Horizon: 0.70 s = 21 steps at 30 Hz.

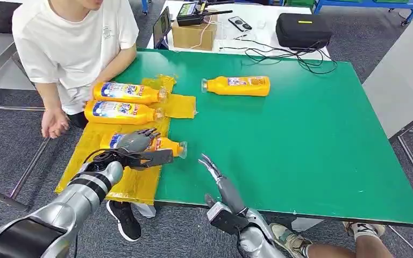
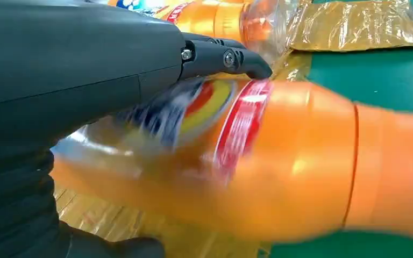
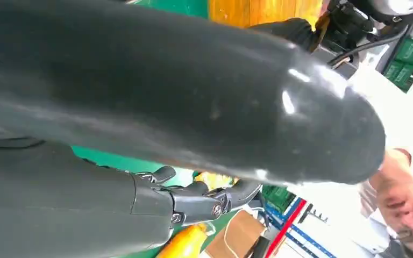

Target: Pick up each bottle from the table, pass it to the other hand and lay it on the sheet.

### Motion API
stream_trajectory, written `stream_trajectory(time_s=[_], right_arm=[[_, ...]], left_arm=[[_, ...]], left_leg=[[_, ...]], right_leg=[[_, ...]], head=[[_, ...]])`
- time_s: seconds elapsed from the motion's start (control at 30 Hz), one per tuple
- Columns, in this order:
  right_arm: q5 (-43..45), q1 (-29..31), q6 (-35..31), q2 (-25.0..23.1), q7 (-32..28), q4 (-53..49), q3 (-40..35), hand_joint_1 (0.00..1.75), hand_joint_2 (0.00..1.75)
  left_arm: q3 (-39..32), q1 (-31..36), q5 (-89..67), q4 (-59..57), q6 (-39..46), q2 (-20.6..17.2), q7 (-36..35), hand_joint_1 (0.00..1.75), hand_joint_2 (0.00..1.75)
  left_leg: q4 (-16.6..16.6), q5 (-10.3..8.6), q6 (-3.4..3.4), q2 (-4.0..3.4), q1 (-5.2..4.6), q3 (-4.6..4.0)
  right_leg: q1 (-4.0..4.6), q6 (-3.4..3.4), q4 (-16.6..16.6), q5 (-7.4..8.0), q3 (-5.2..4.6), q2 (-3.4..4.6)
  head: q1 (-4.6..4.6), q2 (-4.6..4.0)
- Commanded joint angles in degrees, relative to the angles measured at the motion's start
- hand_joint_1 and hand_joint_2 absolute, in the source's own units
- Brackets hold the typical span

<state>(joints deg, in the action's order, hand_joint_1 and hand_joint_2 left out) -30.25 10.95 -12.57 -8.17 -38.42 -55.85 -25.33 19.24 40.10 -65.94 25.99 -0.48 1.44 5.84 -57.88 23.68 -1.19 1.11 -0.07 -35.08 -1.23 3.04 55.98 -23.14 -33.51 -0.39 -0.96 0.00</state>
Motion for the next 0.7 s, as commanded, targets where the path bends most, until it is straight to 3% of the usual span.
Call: stream_trajectory(time_s=[0.03, 0.1, 0.27, 0.37, 0.53, 0.7], right_arm=[[1.0, 2.7, -1.4, -0.5, -1.3, 7.3, 1.4, 0.00, 0.00], [1.5, 2.6, -2.1, -0.3, -1.6, 7.7, 1.4, 0.00, 0.00], [1.9, 2.5, -2.3, 0.0, -1.6, 7.6, 0.9, 0.00, 0.00], [2.7, 2.0, -2.9, 0.6, -1.6, 6.8, 0.0, 0.00, 0.00], [2.7, 0.9, -3.4, 1.3, -1.6, 6.1, 0.0, 0.00, 0.00], [2.6, 0.6, -3.5, 1.3, -1.6, 5.8, 0.2, 0.00, 0.00]], left_arm=[[-6.2, 0.5, 10.9, -5.4, -5.0, 0.6, 5.7, 0.00, 1.75], [-9.2, 0.3, 15.3, -2.8, -4.1, 0.8, 9.8, 0.00, 1.75], [-9.7, -0.4, 17.0, -0.9, -4.4, 1.0, 10.3, 0.00, 1.75], [-11.7, -4.0, 26.5, 7.7, -3.9, 1.4, 17.5, 0.00, 1.75], [-11.3, -11.8, 42.3, 28.7, -5.1, 1.4, 17.4, 0.00, 1.75], [-11.5, -13.4, 45.2, 32.0, -4.6, 1.4, 17.5, 0.00, 1.75]], left_leg=[[0.1, 0.04, 0.08, -0.25, 0.06, 0.12], [0.1, 0.03, 0.09, -0.27, 0.08, 0.12], [0.0, 0.07, 0.08, -0.27, 0.09, 0.00], [0.0, 0.06, 0.07, -0.25, 0.05, -0.08], [0.0, 0.07, 0.05, -0.24, 0.06, -0.33], [0.0, 0.10, 0.07, -0.28, 0.07, -0.46]], right_leg=[[0.08, -0.15, -0.1, 0.04, 0.05, 0.19], [0.10, -0.16, -0.1, 0.05, 0.05, 0.20], [0.10, -0.14, 0.0, 0.00, -0.06, 0.18], [0.06, -0.11, 0.0, -0.01, -0.14, 0.14], [0.07, -0.07, 0.0, -0.03, -0.40, 0.08], [0.08, -0.07, 0.0, -0.06, -0.54, 0.10]], head=[[0.02, 0.00], [0.04, 0.00], [0.02, 0.00], [0.02, 0.00], [0.02, 0.00], [0.04, 0.00]])
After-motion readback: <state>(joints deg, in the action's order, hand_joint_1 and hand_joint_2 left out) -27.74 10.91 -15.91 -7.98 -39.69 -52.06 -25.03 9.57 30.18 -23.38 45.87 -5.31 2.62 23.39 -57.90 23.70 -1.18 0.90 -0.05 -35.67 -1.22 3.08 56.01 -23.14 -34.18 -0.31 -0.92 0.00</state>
